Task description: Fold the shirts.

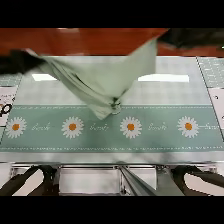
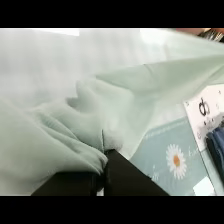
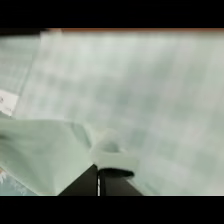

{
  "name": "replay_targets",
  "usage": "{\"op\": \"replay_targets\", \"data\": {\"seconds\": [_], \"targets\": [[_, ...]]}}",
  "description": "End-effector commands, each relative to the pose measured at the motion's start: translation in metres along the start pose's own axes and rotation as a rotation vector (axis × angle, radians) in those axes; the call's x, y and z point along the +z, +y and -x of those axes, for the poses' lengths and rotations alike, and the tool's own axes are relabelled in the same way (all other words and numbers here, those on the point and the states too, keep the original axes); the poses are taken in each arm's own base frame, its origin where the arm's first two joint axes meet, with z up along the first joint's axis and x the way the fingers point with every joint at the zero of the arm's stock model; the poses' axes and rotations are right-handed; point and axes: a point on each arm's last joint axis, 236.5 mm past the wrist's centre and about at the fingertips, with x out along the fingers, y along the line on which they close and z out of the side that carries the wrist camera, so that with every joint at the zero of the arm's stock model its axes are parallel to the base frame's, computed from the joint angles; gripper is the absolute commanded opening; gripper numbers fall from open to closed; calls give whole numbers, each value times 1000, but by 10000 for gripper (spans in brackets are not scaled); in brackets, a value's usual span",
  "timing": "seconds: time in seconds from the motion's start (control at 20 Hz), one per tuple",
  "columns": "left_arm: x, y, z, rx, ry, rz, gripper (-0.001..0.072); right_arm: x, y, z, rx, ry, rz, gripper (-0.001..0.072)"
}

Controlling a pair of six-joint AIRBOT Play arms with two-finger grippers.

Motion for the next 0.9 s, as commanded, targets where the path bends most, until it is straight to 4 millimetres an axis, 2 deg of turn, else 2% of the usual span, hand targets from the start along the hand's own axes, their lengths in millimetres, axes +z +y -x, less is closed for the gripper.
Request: {"op": "replay_targets", "data": {"seconds": [0.0,0.15,0.25,0.35,0.45,0.55,0.65,0.75,0.85], "targets": [[58,-89,70,6,-148,-230,26,47,87,115,-78,-225,228,17],[80,-159,123,44,-294,-433,26,49,139,206,-208,-394,382,17],[82,-188,154,120,-388,-504,27,39,160,264,-313,-508,434,17],[73,-213,177,167,-458,-575,26,23,171,313,-414,-605,455,18],[55,-240,193,171,-496,-632,27,6,185,354,-473,-692,475,18],[35,-263,205,165,-519,-685,26,-8,193,379,-515,-739,488,18],[15,-273,209,158,-494,-717,27,-20,184,397,-591,-754,461,18],[3,-271,203,131,-452,-684,26,-21,173,402,-636,-745,442,18],[-1,-252,187,109,-388,-621,26,-20,154,394,-677,-692,401,18]]}}
